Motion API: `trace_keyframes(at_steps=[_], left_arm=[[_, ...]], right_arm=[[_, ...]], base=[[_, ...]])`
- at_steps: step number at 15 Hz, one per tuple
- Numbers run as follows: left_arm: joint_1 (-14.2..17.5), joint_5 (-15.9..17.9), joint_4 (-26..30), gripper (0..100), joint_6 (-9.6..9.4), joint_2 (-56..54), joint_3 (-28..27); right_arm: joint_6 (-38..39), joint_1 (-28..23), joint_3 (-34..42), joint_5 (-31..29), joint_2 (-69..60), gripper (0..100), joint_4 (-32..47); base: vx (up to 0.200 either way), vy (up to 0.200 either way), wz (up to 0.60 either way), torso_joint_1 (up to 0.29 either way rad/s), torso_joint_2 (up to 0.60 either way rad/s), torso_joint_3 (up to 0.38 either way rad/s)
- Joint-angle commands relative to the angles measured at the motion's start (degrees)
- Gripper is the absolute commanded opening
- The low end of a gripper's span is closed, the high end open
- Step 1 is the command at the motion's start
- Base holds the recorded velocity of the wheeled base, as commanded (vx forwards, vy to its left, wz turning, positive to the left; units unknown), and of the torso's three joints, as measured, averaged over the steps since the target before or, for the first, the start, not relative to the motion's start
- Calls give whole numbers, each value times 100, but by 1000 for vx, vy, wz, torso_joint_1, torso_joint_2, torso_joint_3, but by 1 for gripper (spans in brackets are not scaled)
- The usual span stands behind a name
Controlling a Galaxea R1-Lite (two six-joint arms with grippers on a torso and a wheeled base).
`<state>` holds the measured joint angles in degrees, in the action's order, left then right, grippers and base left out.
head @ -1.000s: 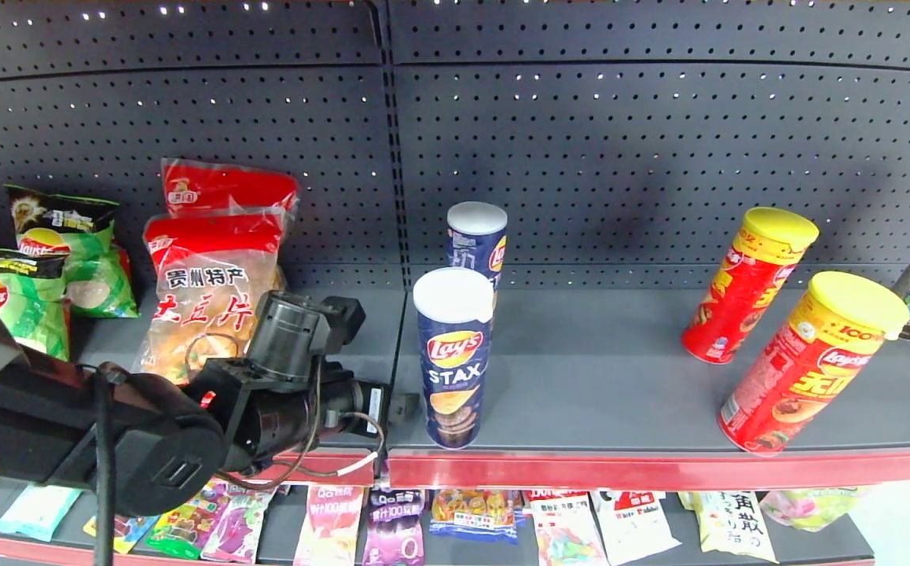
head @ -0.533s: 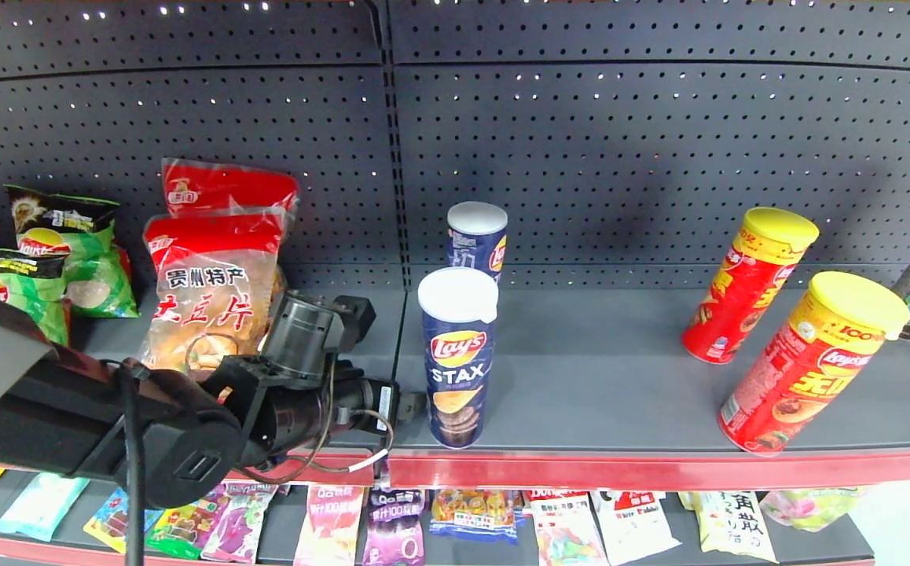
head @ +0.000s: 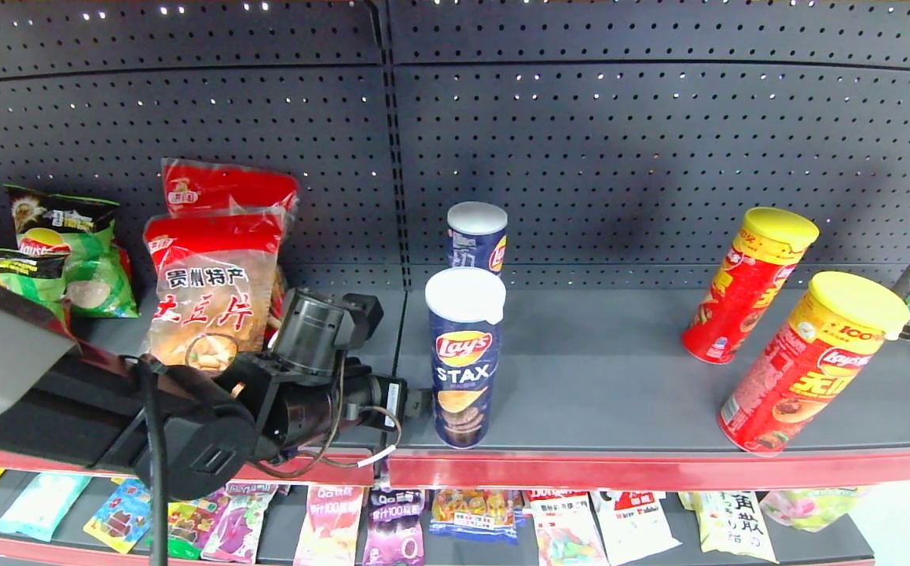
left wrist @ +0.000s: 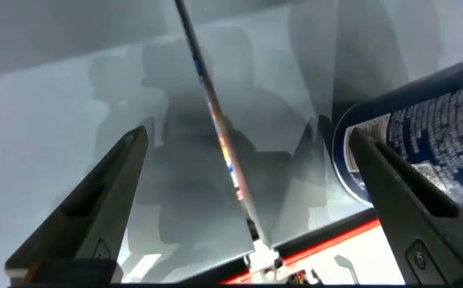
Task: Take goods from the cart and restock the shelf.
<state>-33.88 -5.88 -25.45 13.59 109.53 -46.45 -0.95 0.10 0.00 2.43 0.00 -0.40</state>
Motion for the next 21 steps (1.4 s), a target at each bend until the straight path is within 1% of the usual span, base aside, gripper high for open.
trace_keyframes(at_steps=[1,9,13,15,16,17,18,19,20,21], left_arm=[[-5,-1,-3,100,3,24,-58],[-110,-19,-3,100,3,77,-84],[-93,-45,-12,100,12,42,-31],[22,-195,-12,100,21,-72,39],[83,-212,-12,100,21,-151,83],[224,-221,-12,100,-6,-442,162],[426,-247,84,100,-85,-916,233],[637,-300,278,100,-366,-1443,408],[769,-309,454,100,-639,-1865,558],[936,-309,875,100,-1060,-2771,874]], right_arm=[[-2,8,0,4,9,100,-4],[-2,8,0,4,9,100,-4],[-2,-1,0,4,9,100,-4],[-2,8,0,4,9,100,5],[-2,-1,0,4,9,100,-4],[-2,8,0,4,9,100,-4],[-2,8,0,4,9,100,-4],[-2,8,0,4,9,100,-4],[-2,-1,0,4,9,100,-4],[7,-1,0,4,9,100,-4]], base=[[0,0,0,0,0,0],[0,0,0,0,0,0],[0,0,0,0,0,0],[0,0,0,0,0,0],[0,0,0,0,0,0],[0,0,0,0,0,0],[0,0,0,0,0,0],[0,0,0,0,0,0],[0,0,0,0,0,0],[0,0,0,0,0,0]])
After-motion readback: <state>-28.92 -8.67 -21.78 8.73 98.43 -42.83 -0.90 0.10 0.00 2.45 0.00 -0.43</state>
